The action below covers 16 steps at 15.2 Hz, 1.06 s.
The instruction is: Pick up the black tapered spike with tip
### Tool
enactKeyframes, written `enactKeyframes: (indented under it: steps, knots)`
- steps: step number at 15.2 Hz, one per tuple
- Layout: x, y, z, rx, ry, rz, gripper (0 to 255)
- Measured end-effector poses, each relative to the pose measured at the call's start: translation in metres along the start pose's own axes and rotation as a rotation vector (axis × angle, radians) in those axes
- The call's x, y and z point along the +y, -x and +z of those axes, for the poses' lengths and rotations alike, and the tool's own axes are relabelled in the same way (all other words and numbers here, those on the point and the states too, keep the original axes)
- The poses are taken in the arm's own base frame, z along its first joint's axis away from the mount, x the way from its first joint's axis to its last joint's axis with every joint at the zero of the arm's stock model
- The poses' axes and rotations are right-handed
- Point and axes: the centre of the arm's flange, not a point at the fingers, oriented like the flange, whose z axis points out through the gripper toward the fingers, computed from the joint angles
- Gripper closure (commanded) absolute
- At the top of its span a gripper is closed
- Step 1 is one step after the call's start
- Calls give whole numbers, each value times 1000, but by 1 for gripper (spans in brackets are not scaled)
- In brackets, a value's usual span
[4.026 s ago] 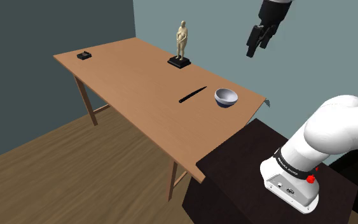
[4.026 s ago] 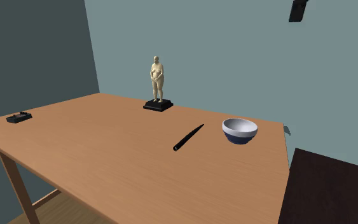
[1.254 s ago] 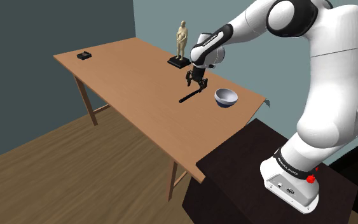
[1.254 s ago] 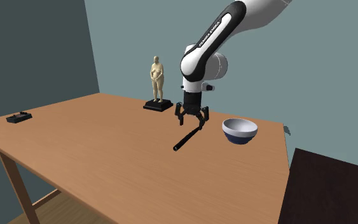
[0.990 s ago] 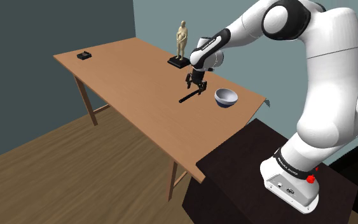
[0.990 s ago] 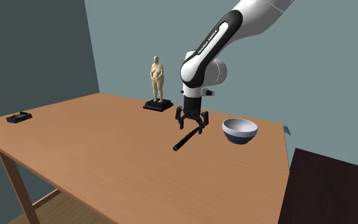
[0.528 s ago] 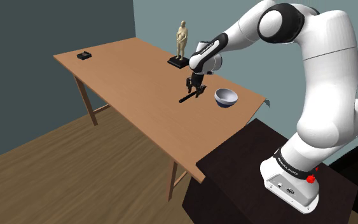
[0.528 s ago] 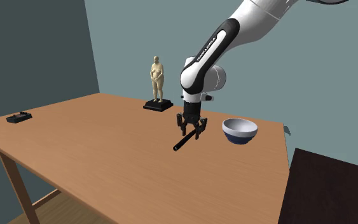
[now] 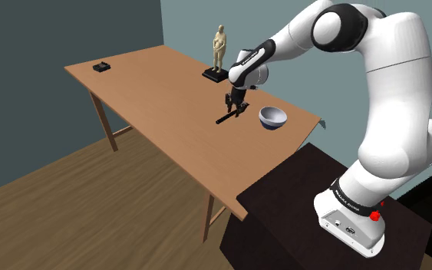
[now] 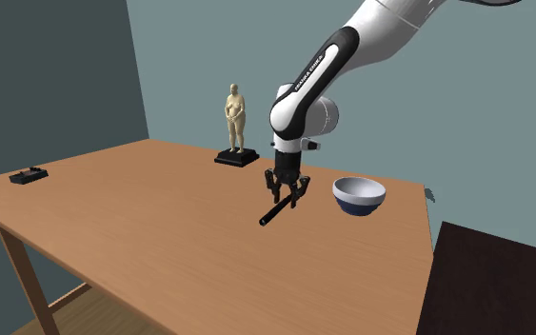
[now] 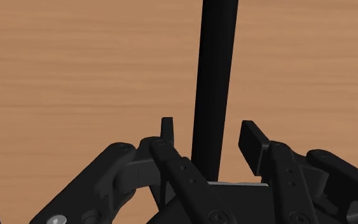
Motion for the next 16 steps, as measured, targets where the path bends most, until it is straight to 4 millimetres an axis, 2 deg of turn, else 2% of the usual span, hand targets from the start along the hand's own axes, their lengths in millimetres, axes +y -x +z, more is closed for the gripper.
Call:
enactKeyframes:
  steps: [3,16]
  knots:
    - [1,2,-6,-1,2,-1,255]
    - [0,7,-72,-1,1,-1,255]
